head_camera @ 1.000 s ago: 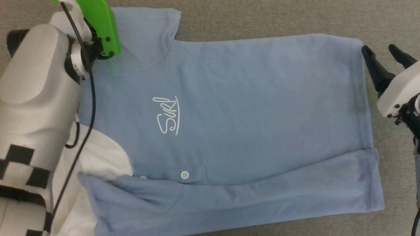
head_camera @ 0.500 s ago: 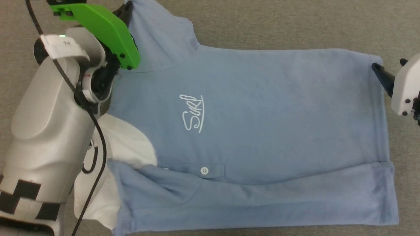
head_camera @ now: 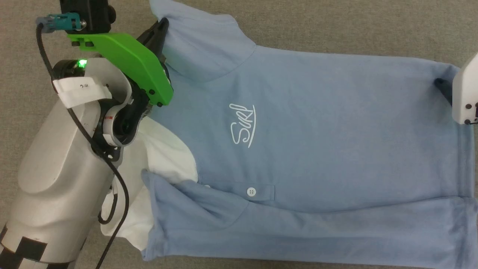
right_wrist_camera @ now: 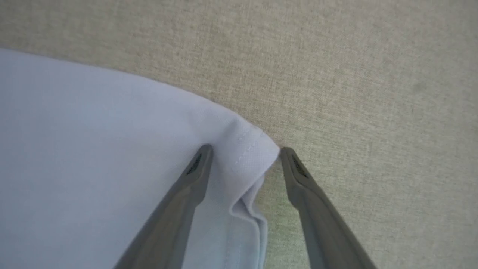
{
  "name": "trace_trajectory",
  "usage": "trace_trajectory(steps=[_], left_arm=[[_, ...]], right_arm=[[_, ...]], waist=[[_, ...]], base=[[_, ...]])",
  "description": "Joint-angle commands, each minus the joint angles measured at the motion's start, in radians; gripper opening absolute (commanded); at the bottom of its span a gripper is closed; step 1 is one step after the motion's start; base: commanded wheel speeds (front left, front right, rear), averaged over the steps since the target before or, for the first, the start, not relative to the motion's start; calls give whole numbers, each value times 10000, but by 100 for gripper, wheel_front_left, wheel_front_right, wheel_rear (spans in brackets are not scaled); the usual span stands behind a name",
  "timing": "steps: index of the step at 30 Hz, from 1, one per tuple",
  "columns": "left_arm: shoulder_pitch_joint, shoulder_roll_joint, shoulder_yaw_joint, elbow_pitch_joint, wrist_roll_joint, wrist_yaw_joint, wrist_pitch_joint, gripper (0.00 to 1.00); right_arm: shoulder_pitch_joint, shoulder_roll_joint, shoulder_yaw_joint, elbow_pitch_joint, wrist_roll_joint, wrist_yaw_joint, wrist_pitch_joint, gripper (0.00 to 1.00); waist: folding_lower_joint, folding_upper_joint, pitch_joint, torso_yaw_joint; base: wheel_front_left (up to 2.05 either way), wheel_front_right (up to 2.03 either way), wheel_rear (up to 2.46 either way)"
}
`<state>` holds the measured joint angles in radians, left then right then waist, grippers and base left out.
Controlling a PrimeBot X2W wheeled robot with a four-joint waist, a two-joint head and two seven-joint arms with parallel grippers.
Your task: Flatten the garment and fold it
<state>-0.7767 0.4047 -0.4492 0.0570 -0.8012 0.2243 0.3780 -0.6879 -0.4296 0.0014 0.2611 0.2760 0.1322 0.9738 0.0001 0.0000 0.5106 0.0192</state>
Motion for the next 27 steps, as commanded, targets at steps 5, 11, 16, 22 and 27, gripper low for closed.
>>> trace_trajectory(steps=[5,11,16,22,27], left_arm=[[241,21,111,-210,-217,-120,-185,0],[813,174,234,-657,-566,-253,-182,0],[2031,453,463,-1370,-894,-109,-300,0],[4138,667,799,-2310,-1396,409,-506,0],[5816,639,1051,-2895,-1791,868,-762,0]], right_arm=[[104,-127,9,-268,283,-15,-405,0],[964,-240,-166,-1014,673,-15,-1498,0],[2094,-237,-320,-1247,723,-15,-2234,0],[3545,27,-827,-1286,768,-15,-2458,0],[4562,256,-1335,-1420,753,-15,-2451,0]], waist=[[-1,0,-442,38],[-1,0,-1316,-44],[-1,0,-2090,-178],[-1,0,-2821,-169],[-1,0,-3160,-98]], base=[[0,0,0],[0,0,0],[0,0,0],[0,0,0],[0,0,0]])
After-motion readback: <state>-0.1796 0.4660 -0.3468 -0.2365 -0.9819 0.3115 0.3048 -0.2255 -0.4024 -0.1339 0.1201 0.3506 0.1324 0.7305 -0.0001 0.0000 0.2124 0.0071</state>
